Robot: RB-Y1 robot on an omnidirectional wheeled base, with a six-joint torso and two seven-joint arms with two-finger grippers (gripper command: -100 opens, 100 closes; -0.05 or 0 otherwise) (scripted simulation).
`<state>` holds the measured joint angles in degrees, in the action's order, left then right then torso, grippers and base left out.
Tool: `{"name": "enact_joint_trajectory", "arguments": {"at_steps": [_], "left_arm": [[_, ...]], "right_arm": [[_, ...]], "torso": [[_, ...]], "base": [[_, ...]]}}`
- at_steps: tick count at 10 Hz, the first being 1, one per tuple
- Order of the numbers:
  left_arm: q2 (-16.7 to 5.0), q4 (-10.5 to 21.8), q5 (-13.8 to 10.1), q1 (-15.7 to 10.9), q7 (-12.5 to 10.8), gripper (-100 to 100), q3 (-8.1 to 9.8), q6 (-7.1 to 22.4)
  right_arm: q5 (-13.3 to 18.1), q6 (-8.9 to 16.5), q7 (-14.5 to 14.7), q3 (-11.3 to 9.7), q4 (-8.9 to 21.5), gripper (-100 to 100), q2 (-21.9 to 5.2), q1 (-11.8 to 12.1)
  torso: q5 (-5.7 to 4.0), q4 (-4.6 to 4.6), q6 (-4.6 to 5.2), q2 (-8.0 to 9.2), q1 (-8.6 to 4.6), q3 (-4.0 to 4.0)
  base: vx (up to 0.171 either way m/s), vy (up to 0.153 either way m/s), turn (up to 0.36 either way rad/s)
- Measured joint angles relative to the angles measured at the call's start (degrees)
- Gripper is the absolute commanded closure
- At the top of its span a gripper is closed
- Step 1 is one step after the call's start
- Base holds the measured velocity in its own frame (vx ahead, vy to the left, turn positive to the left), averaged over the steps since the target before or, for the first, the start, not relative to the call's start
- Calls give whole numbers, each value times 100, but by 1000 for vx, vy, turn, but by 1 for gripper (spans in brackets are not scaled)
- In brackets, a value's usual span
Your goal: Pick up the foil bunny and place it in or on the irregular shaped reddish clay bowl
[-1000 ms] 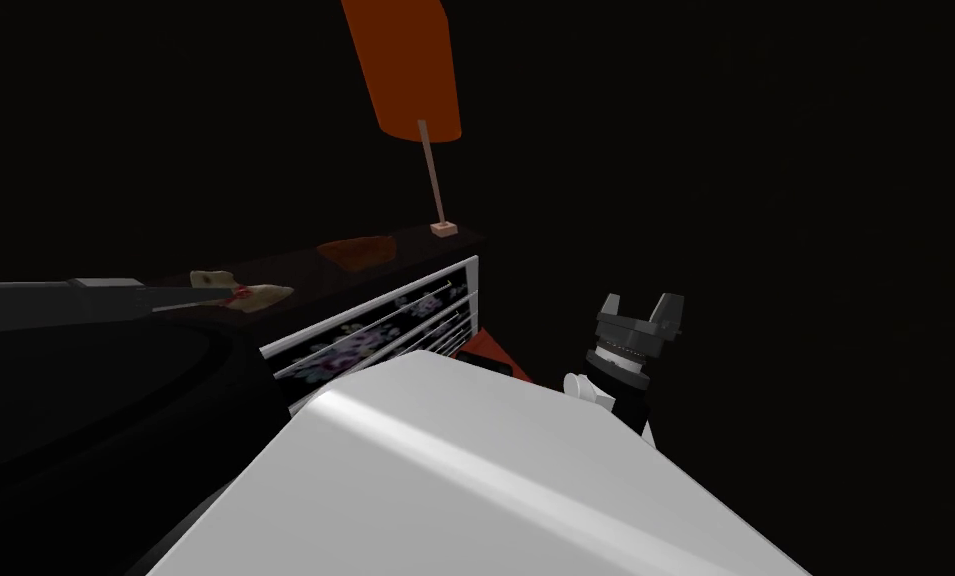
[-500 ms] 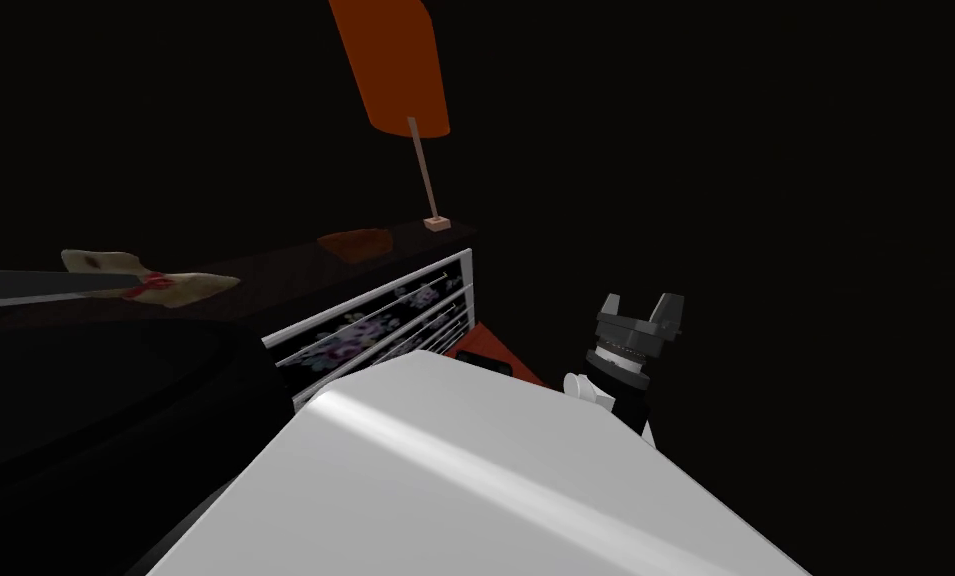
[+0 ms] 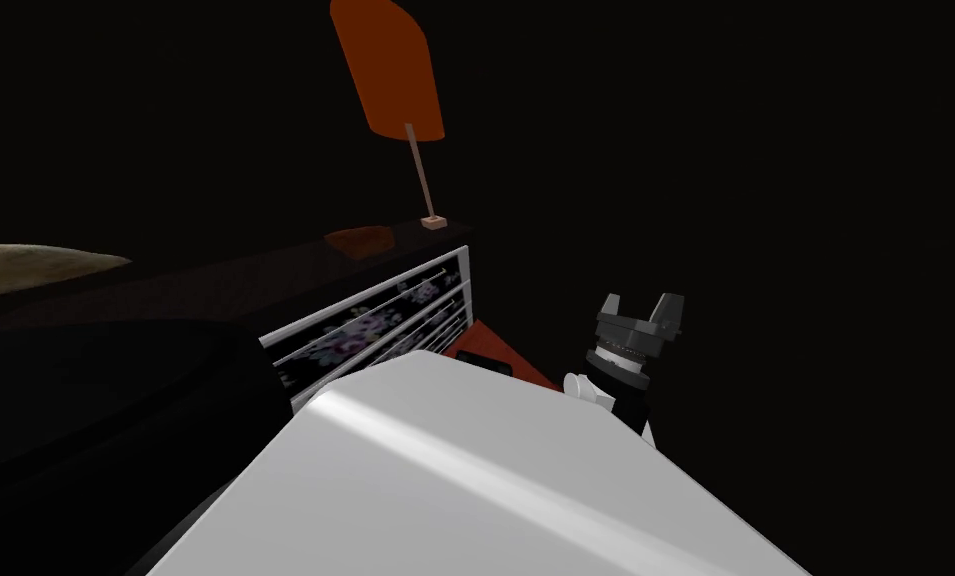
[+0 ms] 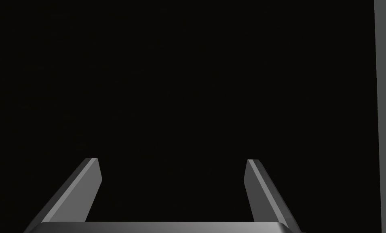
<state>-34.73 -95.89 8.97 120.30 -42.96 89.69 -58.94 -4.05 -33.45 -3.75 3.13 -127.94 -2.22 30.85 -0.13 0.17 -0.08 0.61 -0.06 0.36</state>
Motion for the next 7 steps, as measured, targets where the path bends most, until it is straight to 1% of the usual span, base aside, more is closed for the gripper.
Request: {"name": "enact_joint_trajectory", "arguments": {"at_steps": [1,2,3,5,7], "left_arm": [[123,86,-29,-36,-110,100,125,-3],[163,244,-37,-90,-186,100,203,-45],[262,349,-42,-124,-294,100,320,-132],[388,482,-16,-200,-476,100,481,-325],[436,550,28,-248,-662,100,622,-501]], "right_arm": [[0,0,0,0,0,0,0,0],[0,0,0,0,0,0,0,0],[0,0,0,0,0,0,-1,0],[0,0,0,1,0,0,0,2],[0,0,0,1,0,0,-1,2]], "torso": [[3,-2,8,-3,1,-3],[6,-1,1,-5,11,-3],[7,-5,8,-19,16,-11],[14,-13,12,-54,19,-32],[16,-19,19,-81,24,-48]], "base": [[-106,38,-180],[-63,54,-225],[-13,51,-171],[23,37,-166],[57,45,-199]]}}
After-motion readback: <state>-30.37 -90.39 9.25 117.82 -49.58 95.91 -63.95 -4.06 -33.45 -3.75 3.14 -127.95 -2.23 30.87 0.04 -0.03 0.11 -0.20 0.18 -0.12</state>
